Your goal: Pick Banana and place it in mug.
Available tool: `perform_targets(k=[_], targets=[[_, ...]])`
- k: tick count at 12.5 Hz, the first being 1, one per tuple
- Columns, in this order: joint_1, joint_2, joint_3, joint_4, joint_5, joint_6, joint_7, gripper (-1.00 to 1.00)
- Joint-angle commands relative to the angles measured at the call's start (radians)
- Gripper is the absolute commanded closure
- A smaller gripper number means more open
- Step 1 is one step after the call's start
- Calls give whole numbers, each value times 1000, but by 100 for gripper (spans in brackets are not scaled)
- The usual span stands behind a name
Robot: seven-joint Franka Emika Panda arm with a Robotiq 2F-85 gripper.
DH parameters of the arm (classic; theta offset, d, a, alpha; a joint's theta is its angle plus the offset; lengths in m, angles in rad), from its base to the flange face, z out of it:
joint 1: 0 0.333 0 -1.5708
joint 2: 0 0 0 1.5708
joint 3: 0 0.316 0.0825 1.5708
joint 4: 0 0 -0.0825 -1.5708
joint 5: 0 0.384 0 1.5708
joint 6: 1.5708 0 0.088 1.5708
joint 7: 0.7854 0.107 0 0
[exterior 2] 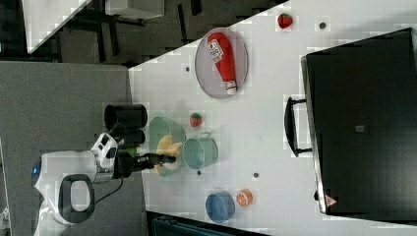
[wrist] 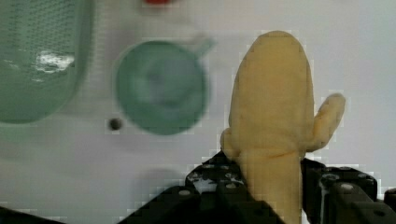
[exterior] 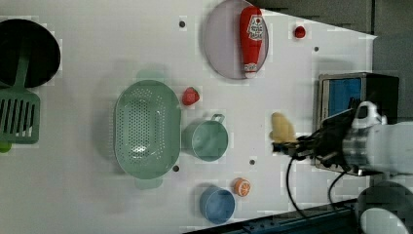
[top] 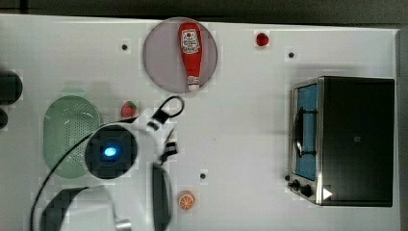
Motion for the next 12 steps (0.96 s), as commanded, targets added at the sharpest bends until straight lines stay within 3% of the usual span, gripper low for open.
perform_targets(k=[1,9,10,12], targets=[[15,74,78,39,-2,55,263,36],[15,306,141,36,-29,309,373,36],[15,322,137,34,-57,330,373,29],[15,343,133,29,-93,391,373,-11]])
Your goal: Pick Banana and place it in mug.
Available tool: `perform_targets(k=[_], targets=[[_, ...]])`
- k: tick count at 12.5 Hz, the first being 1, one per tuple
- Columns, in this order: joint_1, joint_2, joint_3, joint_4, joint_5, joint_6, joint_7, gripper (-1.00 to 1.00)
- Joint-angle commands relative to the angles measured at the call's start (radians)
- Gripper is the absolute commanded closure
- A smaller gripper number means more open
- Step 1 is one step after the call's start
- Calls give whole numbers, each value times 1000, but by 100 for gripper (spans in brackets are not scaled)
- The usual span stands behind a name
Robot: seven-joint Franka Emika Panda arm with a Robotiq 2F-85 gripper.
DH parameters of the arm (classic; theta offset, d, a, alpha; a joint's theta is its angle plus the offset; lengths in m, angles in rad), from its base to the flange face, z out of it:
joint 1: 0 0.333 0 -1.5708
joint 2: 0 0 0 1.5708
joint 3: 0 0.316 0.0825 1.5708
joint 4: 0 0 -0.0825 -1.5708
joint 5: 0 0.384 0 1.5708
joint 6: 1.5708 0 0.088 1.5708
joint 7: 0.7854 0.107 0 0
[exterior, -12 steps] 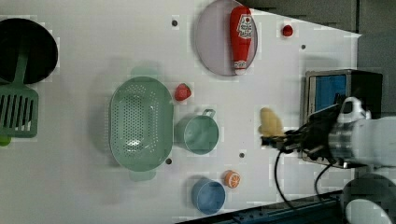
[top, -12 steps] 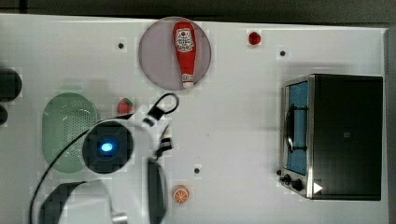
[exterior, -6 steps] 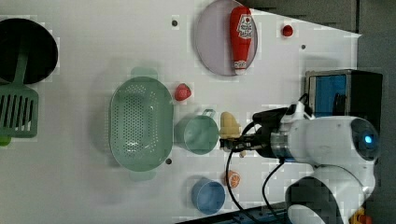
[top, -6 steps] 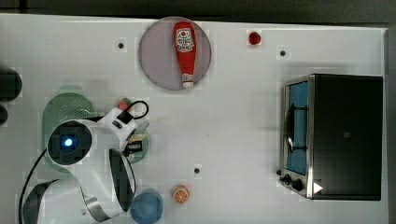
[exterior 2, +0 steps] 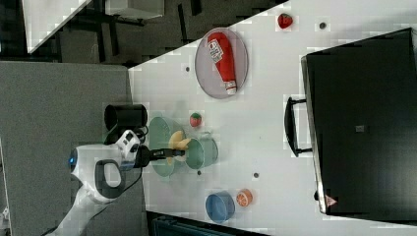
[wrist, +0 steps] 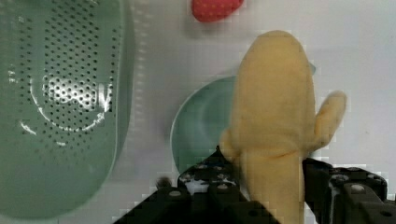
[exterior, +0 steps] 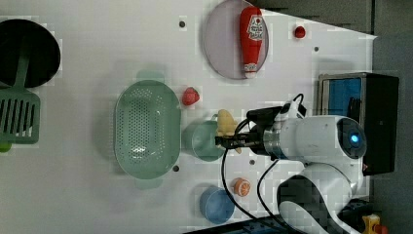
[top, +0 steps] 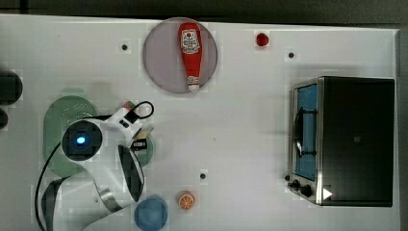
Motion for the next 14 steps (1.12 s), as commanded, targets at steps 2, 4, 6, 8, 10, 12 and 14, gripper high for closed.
perform_targets(k=[2,4,6,8,10,12,14], targets=[[-12,15,-2,5,-7,62,70,-61],[-13,14,-9,6,-7,67,80,-100],[-15,3,-20,14,-4,81,80,-100],[-23,-55,-48,37,-3,70,80,-100],[-28,-152,-92,58,-2,18,80,-100],[-30,-257,-155,83,-2,-104,80,-100],[-34,-348,-229,118,-2,-265,80,-100]])
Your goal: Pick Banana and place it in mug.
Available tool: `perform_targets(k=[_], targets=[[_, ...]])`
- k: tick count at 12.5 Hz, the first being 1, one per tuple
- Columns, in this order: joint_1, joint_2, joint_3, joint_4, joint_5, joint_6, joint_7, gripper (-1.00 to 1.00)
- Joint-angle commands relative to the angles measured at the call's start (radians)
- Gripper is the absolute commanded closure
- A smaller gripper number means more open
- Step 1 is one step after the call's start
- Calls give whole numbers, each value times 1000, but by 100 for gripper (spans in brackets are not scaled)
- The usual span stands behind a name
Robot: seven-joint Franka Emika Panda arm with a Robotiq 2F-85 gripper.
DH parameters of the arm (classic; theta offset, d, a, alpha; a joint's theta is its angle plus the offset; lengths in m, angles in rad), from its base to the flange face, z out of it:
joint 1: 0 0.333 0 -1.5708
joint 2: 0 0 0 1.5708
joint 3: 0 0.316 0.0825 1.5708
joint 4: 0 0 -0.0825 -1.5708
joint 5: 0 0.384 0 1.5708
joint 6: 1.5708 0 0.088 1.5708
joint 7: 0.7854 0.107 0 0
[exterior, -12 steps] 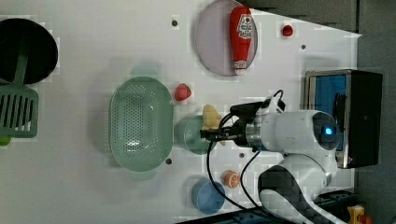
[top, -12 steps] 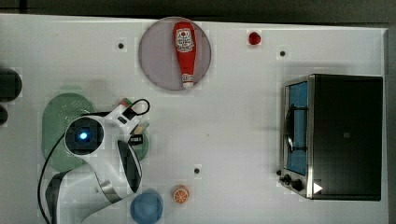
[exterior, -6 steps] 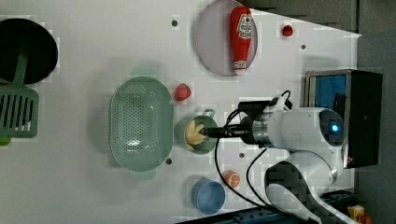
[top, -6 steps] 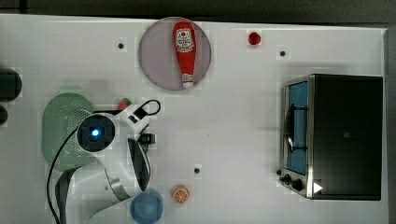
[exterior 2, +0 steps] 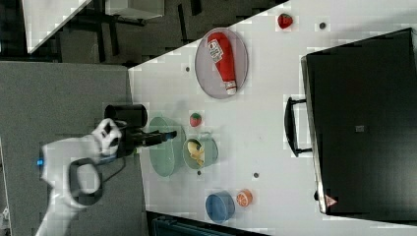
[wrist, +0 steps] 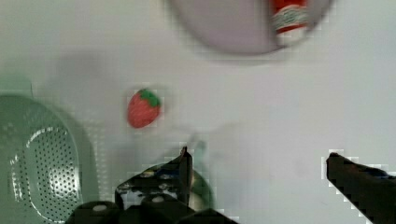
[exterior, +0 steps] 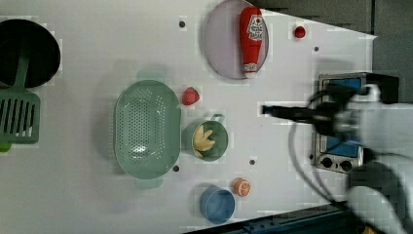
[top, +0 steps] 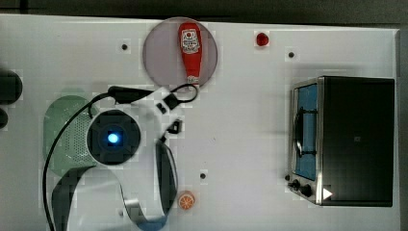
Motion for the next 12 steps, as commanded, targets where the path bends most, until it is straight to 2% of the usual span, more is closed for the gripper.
perform_targets(k=[1,4,7,10,12], targets=[[-18,-137,-88,68,1,-204,40,-100],[-25,-190,-222,132,-14,-291,40,-100],[-30,-193,-305,209,-16,-393,71,-100],[-33,-188,-339,278,-25,-503,312,-100],[-32,-184,-332,299,-34,-544,351,-100]])
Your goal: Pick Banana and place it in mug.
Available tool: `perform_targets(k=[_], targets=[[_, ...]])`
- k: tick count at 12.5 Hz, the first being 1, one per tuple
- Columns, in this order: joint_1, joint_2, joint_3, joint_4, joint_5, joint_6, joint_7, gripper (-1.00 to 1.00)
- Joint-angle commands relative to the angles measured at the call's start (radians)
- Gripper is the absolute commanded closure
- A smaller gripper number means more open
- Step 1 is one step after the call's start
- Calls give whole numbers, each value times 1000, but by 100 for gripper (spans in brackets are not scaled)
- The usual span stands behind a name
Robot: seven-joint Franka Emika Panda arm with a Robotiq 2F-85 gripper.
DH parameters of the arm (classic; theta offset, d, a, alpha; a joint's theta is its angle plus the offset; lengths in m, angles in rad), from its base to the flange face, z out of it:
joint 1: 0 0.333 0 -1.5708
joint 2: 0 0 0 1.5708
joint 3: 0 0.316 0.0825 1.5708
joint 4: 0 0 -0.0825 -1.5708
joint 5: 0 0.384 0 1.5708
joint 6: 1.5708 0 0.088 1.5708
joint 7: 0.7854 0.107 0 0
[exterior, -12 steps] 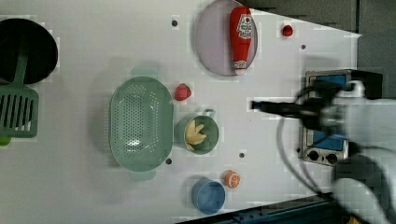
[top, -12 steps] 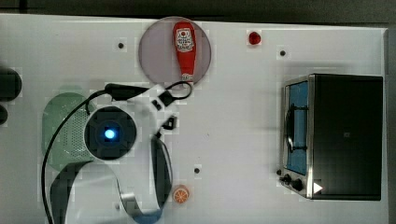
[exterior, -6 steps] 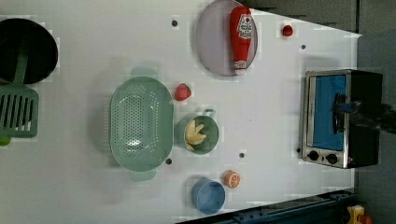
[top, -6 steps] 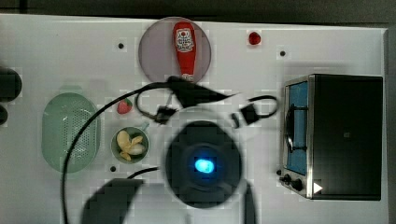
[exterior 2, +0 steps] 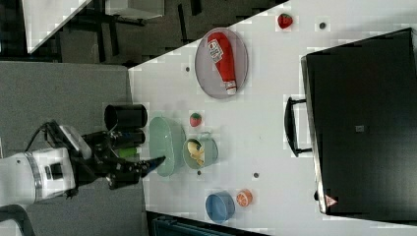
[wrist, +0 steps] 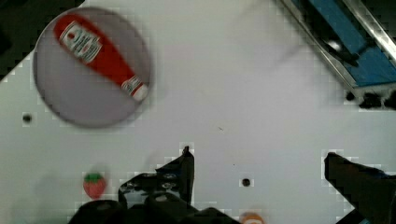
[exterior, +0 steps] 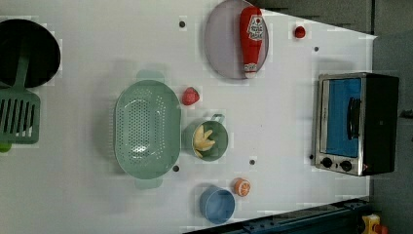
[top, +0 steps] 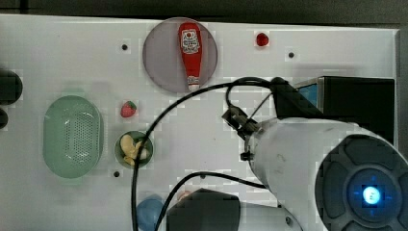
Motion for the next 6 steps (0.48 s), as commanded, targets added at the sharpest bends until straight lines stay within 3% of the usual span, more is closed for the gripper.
perform_targets(k=[1,6], targets=[[24,10,26,17,-13,-30,129,-100],[25,10,31,20,-20,-85,128,-100]])
